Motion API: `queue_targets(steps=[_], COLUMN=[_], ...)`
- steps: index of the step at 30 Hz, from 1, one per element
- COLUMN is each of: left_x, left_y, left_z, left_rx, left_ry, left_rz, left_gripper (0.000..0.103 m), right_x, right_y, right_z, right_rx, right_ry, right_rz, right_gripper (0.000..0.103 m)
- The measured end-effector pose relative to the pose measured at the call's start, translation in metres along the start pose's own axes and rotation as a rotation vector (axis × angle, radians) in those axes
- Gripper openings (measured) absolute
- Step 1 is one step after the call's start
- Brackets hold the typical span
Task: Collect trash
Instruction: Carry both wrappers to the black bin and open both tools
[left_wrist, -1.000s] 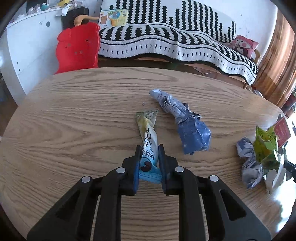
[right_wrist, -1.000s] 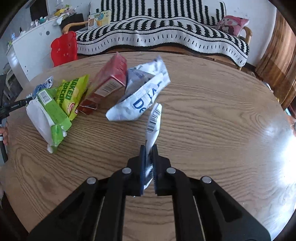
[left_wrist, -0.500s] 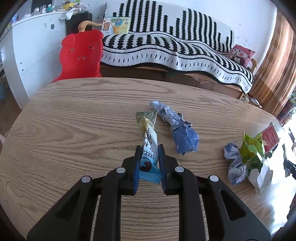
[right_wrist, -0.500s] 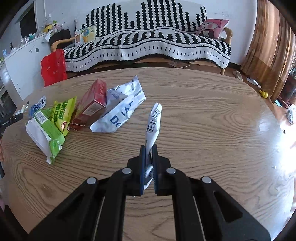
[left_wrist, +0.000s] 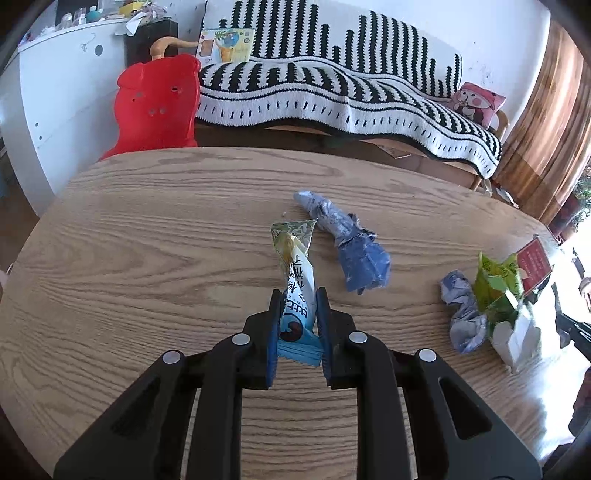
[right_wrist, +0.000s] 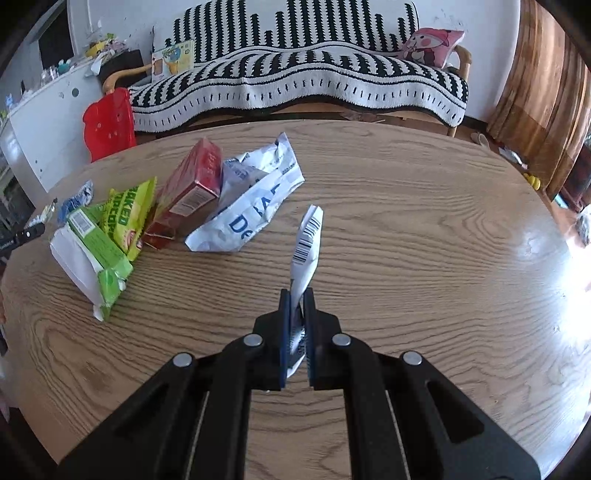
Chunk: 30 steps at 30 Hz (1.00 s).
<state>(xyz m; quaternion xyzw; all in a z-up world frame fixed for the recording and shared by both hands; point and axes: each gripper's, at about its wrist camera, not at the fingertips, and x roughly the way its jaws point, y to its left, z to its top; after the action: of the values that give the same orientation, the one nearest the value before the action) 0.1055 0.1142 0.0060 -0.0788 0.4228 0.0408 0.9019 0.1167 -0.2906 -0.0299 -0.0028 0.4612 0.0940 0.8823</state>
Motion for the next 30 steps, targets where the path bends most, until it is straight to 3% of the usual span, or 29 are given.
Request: queue_targets(steps=[5,9,13,15,19,22,24,26,30], left_x=[-0.031,-0.063,-0.09,-0.104,-0.133,-0.161,-0.172,-0.173,-0.155], left_y=[-0.01,-0.049,-0.119,-0.168,-0.262,-0.341,-0.399,-0.444,-0.515], left_z=[-0.004,-0.021,-0.044,-0.059,-0.077,-0.099,-0.126,-0.157,-0.241], left_rx=[-0.022,-0.016,0.079,0.146,0.3,0.401,0.453,0.485,0.588], left_ry=[-0.057,-0.122,-0.152,-0.14,-0.112,-0.074,0.005,0.094,0.282], left_rz=[-0.034,-0.108,-0.187,-0.264,-0.409,-0.558,-0.687,-0.765,-0.804], left_gripper=[0.017,0.017,0.017,0.017,0.017,0.017,0.017,0.017,0.017], right_x=[-0.018,-0.053,-0.098,-0.127,-0.184,-0.227,-0.251,-0.275,-0.274], right_y=[0.004,0.011,-0.003,-0.02,-0.07,-0.13,-0.166,-0.207,-0.255], right_z=[0.001,0.0,-0.011,-0.021,-0.054,-0.096,-0.124,-0.168,-0.253], right_rx=[0.032,0.001,0.078,0.113,0.126,0.185,0.24,0.306,0.437], right_ry=[-0.044,-0.136,-0.218,-0.268,-0.327,-0.336,-0.337,-0.325,-0.252], right_rz=[0.07,0.043,0.123,0.168,0.125,0.066,0.035,-0.002,-0.044], right_gripper=[0.008,0.008,0.008,0.008,0.008,0.008,0.008,0.008,0.008])
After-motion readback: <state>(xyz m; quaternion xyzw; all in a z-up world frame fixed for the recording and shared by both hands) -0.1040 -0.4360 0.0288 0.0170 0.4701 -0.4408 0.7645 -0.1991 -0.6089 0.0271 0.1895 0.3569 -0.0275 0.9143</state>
